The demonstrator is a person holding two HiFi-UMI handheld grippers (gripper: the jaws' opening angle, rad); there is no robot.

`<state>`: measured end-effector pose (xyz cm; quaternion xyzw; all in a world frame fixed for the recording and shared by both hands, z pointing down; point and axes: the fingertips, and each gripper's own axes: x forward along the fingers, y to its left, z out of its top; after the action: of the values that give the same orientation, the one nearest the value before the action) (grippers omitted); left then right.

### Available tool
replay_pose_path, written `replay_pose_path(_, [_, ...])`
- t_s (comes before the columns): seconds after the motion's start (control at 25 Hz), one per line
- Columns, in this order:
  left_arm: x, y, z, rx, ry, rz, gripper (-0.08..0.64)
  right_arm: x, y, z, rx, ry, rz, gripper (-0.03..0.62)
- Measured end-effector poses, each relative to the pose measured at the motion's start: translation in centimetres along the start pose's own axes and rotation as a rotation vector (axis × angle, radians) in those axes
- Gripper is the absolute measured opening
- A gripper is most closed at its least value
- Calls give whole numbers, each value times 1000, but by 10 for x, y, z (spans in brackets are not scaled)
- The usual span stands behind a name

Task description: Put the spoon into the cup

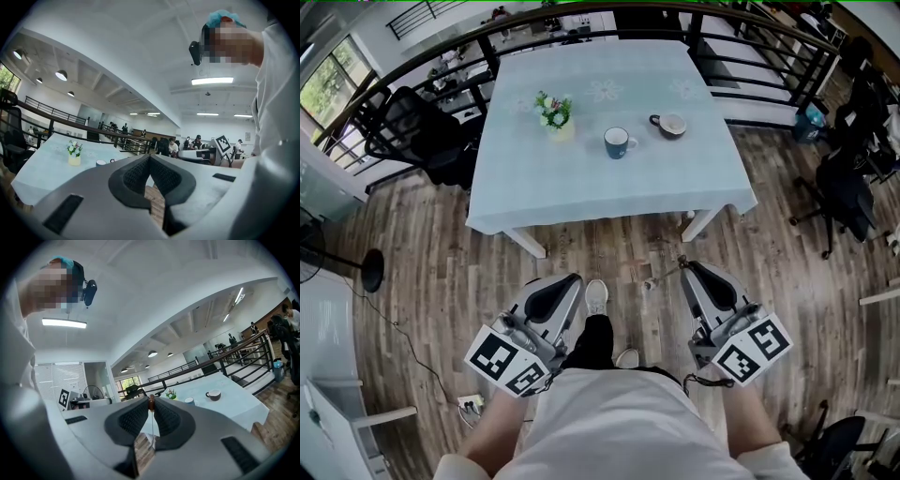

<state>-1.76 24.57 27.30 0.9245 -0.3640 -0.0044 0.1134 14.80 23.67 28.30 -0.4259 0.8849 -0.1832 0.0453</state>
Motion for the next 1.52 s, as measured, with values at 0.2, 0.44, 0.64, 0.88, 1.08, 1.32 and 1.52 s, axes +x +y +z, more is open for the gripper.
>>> replay_pose_path(0.2, [22,32,-3,-17,-1,9,21,28,-22,1,0,15,-8,51])
replay_pose_path(0.44, [58,91,-4,-46,14,16,21,86,-55,0,15,47,-21,51])
replay_pose_path(0.64, [91,143,-4,-69,40,9,21,139,-83,2,27,75,-36,51])
replay_pose_path(0.88, [125,203,-1,-97,68,-4,21,200,-111,7,40,104,-57,51])
replay_pose_path(1.08, [151,253,3,-116,92,-24,21,250,-130,13,51,125,-82,51])
replay_pose_path(1.32, [188,305,5,-134,128,-64,21,300,-154,22,60,145,-122,51])
replay_pose_path(1.52, [214,342,9,-144,146,-98,21,340,-174,32,60,149,-153,51])
